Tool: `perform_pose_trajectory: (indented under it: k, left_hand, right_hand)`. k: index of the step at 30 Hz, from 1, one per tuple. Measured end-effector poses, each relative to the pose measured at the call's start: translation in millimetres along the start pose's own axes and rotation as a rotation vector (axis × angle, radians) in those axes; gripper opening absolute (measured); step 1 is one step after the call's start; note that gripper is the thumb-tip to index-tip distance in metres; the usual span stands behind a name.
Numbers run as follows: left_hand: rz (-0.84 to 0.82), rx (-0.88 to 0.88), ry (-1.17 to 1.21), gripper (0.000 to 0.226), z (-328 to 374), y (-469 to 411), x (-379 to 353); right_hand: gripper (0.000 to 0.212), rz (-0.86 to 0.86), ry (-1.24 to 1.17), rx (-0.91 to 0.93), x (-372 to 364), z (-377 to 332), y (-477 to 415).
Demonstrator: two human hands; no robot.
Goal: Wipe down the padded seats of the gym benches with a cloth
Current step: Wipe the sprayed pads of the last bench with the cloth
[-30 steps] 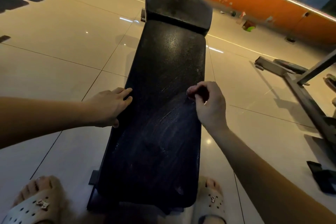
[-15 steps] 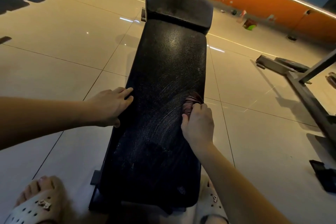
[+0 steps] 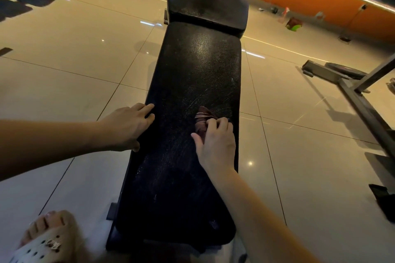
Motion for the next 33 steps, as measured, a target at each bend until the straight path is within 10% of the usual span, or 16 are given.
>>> perform_pose_trajectory:
  k: [4,10,19,28,33]
  left_hand:
    - [-0.004,-0.01,-0.001,0.11,-1,0,0]
    - [-0.002,-0.014,0.004,0.108,-2,0,1]
    - [-0.013,-0.016,-0.008,0.108,-2,-1,2]
    - [0.03,-0.037,0.022,0.103,-7,1,-1]
    - [0.012,-0.03,0.068,0.106,-10,2,-5]
  right_hand:
    - [0.024,0.047,-0.107,0.002,1,-16,6]
    - [0.013,0.087,-0.137,0.726,2,-21,51]
    - [0.021,0.031,-0.113,-0.237,-13,64,-81]
    - [0.011,0.058,-0.267,0.767,6,-57,15]
    - [0.016,0.126,-0.009,0.27,-12,44,-76]
Point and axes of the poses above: each hand's wrist, its own y-axis away from the middle knuckle, its own x-axis out of the back of the hand, z = x × y, the point moved 3 cm from there along -y, towards the middle knuckle, and after that the axes turned 13 degrees about y, right-handed, at the moved point
